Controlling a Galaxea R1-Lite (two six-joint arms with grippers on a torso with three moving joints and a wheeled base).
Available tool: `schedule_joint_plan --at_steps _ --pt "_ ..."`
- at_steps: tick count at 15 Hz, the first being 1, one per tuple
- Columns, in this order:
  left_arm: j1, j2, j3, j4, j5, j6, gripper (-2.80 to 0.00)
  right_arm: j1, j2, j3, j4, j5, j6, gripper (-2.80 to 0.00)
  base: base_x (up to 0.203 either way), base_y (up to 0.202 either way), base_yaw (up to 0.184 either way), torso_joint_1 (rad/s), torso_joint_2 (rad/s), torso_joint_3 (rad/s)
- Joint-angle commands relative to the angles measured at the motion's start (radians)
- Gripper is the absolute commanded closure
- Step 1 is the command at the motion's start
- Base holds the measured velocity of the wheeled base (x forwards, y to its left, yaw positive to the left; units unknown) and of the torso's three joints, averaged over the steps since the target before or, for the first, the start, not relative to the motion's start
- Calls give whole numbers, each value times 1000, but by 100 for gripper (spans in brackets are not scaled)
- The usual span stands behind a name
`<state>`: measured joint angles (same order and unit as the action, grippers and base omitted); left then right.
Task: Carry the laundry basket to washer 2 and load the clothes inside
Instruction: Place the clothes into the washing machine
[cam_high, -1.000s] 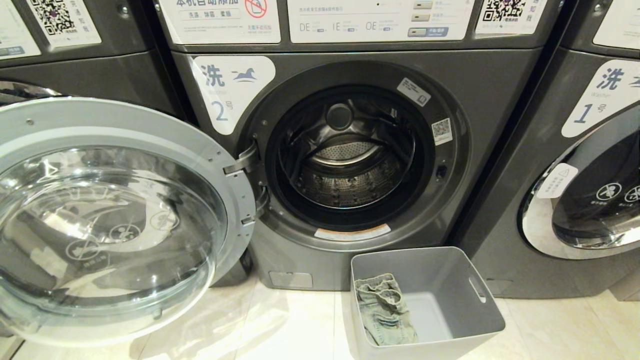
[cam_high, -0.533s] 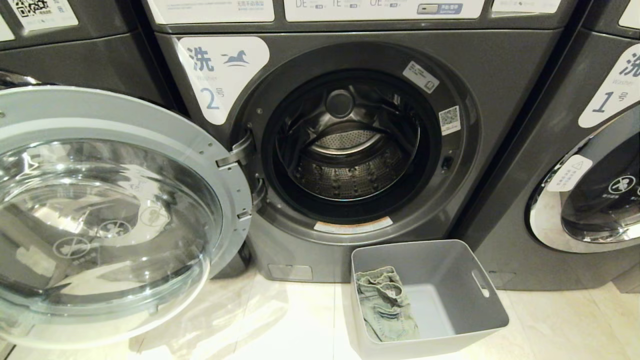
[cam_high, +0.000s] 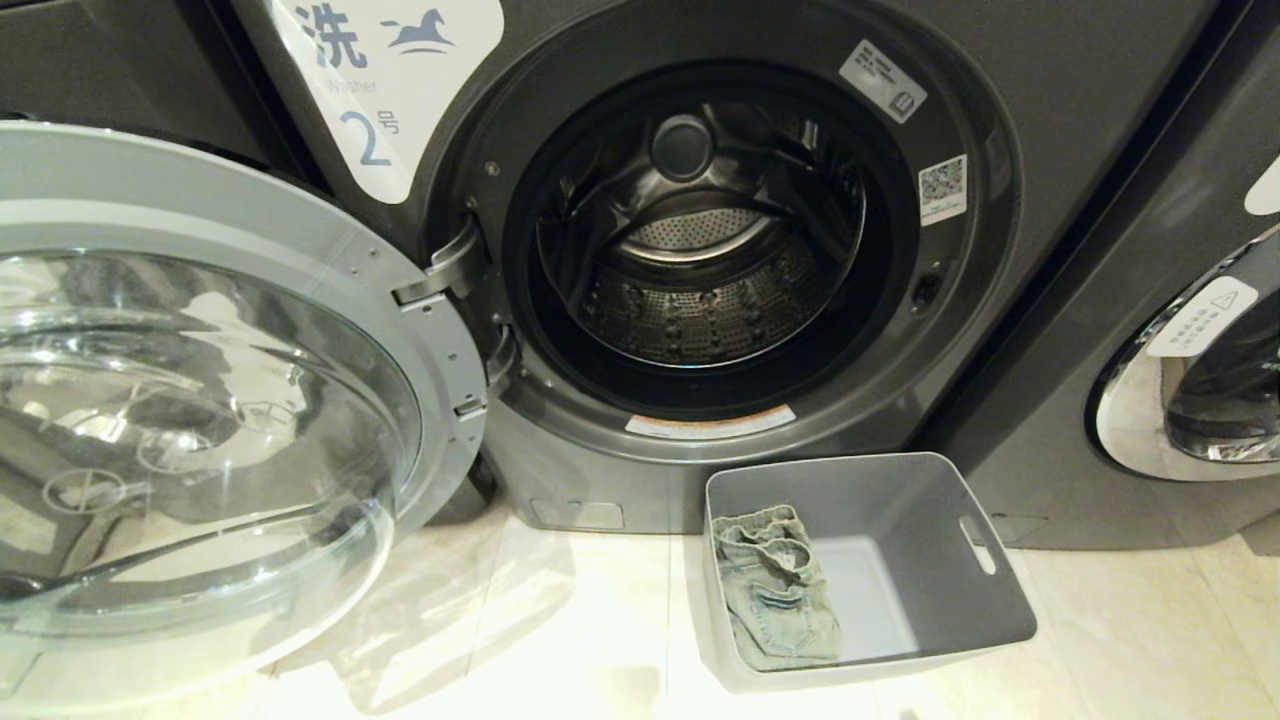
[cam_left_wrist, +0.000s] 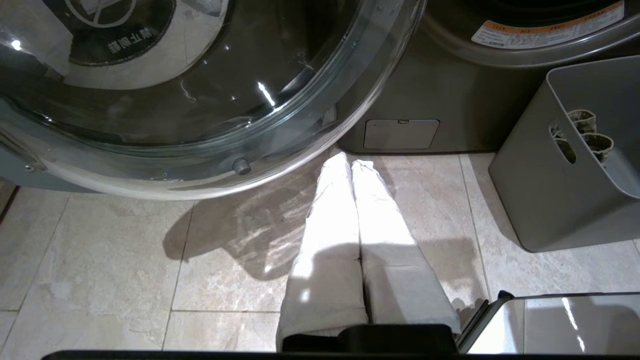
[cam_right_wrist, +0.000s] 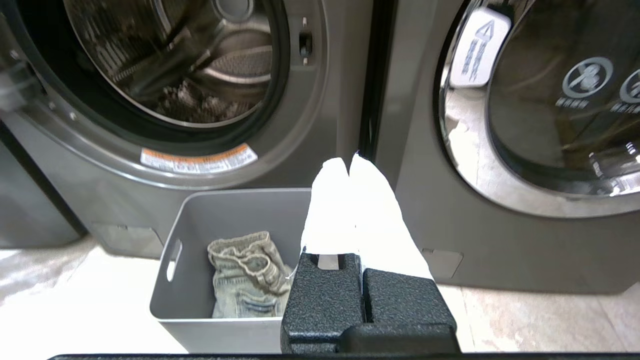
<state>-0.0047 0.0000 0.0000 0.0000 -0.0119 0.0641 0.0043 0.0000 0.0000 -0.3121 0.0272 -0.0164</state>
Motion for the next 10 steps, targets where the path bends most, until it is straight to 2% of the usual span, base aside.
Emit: schedule_joint_plan --at_steps 1,10 --pt "0 -2 0 0 0 0 0 0 0 40 -2 0 0 0 0 0 0 4 0 -198" --pt "0 -2 0 0 0 -1 0 0 0 40 -2 0 -2 0 0 0 0 5 3 -197"
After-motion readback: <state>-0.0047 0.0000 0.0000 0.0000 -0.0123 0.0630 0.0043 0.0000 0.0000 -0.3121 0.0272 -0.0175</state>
